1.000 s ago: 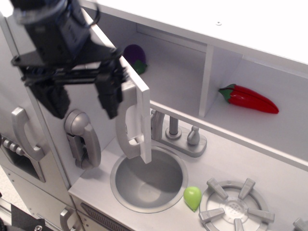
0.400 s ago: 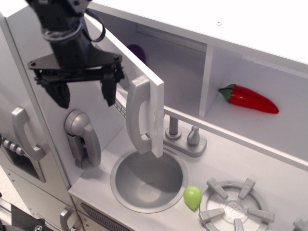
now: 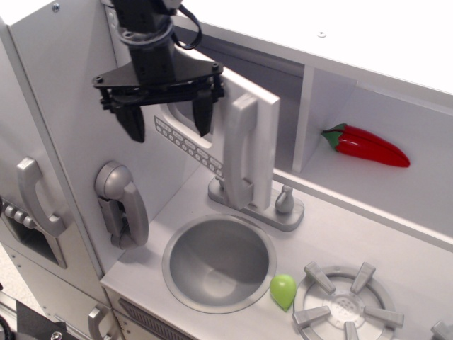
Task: Close microwave
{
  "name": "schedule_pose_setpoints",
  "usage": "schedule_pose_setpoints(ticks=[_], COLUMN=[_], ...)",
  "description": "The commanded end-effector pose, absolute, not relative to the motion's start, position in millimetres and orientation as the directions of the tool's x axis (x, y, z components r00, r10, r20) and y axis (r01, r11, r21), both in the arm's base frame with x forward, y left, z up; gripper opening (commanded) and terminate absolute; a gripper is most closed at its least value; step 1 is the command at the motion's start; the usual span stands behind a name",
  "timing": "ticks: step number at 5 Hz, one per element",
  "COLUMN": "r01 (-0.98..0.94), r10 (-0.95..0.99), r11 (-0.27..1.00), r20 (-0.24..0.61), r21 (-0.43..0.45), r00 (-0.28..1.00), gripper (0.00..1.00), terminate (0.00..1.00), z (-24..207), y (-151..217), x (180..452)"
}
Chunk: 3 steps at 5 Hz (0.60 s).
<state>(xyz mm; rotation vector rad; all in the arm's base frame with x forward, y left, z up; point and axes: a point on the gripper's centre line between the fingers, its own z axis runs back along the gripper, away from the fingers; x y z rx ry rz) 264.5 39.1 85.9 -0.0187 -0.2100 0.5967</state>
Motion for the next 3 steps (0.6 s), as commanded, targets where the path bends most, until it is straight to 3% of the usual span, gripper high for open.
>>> schedule_pose_setpoints(ticks=[1, 3], r01=[-0.568, -0.581], r10=[0.574, 0.594], r11=[0.816, 0.802], r20=[0.257, 0.294], r21=[-0.104, -0.14], r00=[0.777, 0.749], gripper=[1.0, 1.0], terminate=[0.0, 0.0], z=[91, 88], y=[36, 33], x=[285, 301])
